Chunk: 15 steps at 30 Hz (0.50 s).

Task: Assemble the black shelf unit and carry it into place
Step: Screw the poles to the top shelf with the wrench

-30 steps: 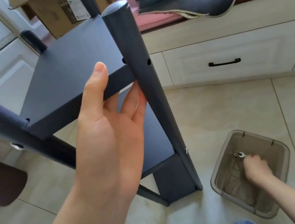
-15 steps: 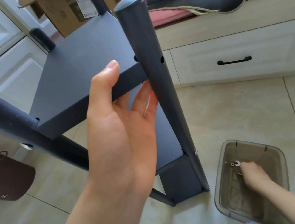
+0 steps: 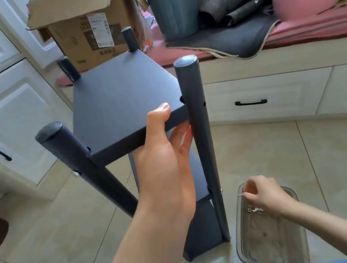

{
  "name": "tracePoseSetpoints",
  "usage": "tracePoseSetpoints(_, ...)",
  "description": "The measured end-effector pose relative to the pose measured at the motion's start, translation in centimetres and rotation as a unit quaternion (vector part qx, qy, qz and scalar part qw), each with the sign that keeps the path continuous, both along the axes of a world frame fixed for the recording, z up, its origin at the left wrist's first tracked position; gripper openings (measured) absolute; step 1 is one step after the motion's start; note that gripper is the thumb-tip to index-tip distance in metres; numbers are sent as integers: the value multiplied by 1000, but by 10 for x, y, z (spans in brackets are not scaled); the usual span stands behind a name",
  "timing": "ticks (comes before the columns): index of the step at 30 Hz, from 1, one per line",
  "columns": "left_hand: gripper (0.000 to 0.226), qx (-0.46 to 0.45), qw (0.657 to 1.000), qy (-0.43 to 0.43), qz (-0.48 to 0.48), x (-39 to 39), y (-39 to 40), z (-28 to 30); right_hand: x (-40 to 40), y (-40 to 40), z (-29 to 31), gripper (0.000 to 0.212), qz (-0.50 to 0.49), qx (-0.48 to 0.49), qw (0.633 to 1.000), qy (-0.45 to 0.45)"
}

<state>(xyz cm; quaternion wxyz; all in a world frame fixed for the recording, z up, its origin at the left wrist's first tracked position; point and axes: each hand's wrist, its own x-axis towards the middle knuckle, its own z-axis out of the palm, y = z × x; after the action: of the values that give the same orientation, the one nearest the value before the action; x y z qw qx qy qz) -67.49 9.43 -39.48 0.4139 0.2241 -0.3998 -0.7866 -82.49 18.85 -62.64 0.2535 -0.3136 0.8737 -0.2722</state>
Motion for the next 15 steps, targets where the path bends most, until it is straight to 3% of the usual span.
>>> tracePoseSetpoints(8,7,13,1000,-20,9,21,-4,6,43,22,189,18,40,-208,977,-16)
tracePoseSetpoints(11,12,13,1000,-11,9,31,-6,8,62,27,238,18,40,-273,961,2)
tracePoseSetpoints(15,26,39,999,2,-5,41,-9,12,86,29,278,12,45,-396,916,-42)
